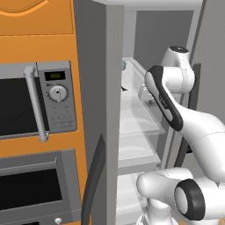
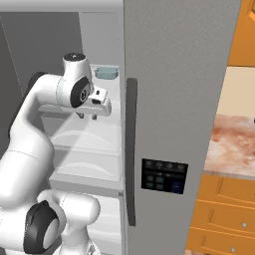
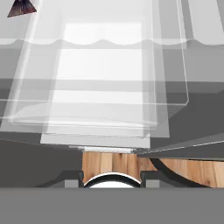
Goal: Take the fish out of the fridge, briefly rinse it in the sink, and place it on the tray next to the sink.
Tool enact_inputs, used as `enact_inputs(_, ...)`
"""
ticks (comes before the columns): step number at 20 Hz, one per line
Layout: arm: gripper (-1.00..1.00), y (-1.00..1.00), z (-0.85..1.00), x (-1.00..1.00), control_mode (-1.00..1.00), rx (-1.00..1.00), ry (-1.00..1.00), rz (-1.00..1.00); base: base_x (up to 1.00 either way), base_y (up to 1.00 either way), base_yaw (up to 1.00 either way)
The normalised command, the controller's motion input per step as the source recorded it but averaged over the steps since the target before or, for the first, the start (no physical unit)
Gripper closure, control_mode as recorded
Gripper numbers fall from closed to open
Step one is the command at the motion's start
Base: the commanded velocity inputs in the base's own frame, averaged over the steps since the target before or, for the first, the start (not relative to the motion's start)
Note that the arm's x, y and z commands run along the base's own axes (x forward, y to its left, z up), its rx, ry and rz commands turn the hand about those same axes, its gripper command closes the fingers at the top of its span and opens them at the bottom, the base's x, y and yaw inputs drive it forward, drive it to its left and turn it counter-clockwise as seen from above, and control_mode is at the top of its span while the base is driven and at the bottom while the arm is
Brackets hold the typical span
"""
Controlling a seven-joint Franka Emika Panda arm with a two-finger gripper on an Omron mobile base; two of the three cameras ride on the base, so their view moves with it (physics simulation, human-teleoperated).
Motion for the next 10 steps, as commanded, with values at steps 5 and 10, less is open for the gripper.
enact_inputs(5,-1.0,0.03,0.03,-0.02,-1.0,0.0,-0.08,0.0,0.0,0.0,0.0)
enact_inputs(10,-1.0,0.05,0.44,-0.31,-1.0,0.02,-0.42,0.02,0.0,0.0,0.0)
